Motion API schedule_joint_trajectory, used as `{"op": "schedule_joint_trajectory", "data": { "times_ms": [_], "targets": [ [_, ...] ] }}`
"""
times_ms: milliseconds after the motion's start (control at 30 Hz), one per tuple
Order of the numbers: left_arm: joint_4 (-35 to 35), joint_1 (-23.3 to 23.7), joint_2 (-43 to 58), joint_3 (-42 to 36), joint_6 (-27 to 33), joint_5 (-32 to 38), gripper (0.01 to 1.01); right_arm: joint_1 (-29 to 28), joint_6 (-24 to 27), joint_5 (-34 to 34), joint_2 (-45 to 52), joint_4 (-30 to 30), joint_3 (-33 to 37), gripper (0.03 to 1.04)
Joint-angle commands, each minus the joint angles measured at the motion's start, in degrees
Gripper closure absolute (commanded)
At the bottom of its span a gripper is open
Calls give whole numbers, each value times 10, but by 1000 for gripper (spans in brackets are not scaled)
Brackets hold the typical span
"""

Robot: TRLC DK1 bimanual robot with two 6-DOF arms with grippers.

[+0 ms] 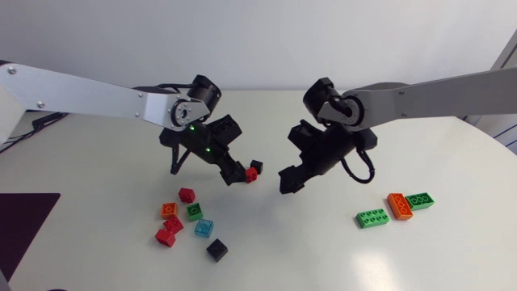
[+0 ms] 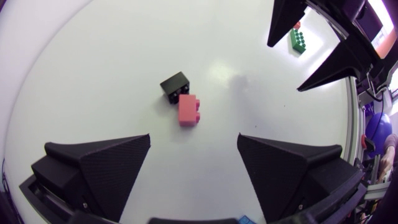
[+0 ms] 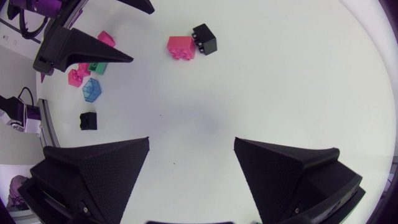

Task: Sort duplo bricks by size, large to the right and small to the left

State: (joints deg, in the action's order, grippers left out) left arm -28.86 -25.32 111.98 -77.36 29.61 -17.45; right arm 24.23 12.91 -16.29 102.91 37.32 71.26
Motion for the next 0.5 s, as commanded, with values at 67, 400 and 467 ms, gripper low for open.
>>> {"op": "schedule_joint_trajectory", "data": {
  "times_ms": [67,400,467],
  "targets": [
    [4,-17,46,-39,22,-8,74,-19,21,-4,-5,-15,-21,72],
    [3,-29,109,-92,34,-14,205,-30,27,-4,-3,-24,-8,72],
    [-1,-29,126,-109,34,-14,282,-31,27,-4,-4,-23,-4,74]
  ]
}}
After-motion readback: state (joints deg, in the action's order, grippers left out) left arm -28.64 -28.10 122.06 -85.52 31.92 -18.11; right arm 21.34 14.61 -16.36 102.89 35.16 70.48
